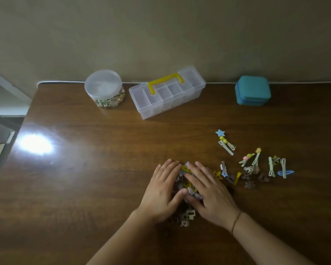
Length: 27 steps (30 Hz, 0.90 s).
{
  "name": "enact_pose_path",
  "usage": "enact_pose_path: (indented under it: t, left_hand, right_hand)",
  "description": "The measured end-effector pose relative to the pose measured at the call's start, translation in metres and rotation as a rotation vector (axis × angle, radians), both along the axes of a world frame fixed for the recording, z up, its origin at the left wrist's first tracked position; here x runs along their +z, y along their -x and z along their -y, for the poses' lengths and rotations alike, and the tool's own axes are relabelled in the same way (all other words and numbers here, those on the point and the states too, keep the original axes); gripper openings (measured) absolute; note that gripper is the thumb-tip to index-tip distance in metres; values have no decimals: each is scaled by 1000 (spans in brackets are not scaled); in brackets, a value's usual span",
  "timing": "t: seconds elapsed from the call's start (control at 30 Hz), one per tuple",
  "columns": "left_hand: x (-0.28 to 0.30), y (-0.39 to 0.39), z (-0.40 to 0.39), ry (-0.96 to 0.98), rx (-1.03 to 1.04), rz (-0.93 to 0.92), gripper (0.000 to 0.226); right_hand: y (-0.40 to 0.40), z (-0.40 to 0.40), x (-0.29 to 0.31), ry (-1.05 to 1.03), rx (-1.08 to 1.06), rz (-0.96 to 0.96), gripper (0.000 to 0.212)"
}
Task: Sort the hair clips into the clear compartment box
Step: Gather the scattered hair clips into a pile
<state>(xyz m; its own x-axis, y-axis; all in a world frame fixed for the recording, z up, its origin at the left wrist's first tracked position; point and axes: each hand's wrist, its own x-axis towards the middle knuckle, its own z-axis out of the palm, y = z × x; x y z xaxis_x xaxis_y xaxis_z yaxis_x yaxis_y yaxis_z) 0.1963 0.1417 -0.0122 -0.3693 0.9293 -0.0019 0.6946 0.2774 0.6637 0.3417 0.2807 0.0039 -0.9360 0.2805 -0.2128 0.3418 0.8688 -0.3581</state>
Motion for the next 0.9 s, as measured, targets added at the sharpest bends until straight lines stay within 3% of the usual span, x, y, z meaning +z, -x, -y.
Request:
enact_pose_path:
  t: [0.17,0.3,0.43,0.6,0.77,0.9]
  left_hand:
    - [5,-16,12,16,-19,61,68]
    - [10,-12,3,-9,15,15,64]
    - [27,0,-44,4,91,35,64]
    - [29,7,-139,125,-75,-29,70]
    - [16,12,-183,239,-326,-180,77]
    - [12,9,-172,181,-453,-172,79]
  right_hand:
    - [-17,18,-3,6,-14,-12,61]
    - [-33,5,6,5,-54,-153,58]
    - [-69,-43,17,33,-462,-308,59]
    - [-110,-116,11,9,-815,-135,68]
    - [-97,-142,3,50,-652,-53,73]
    - [-75,-131,2,52,-447,-53,77]
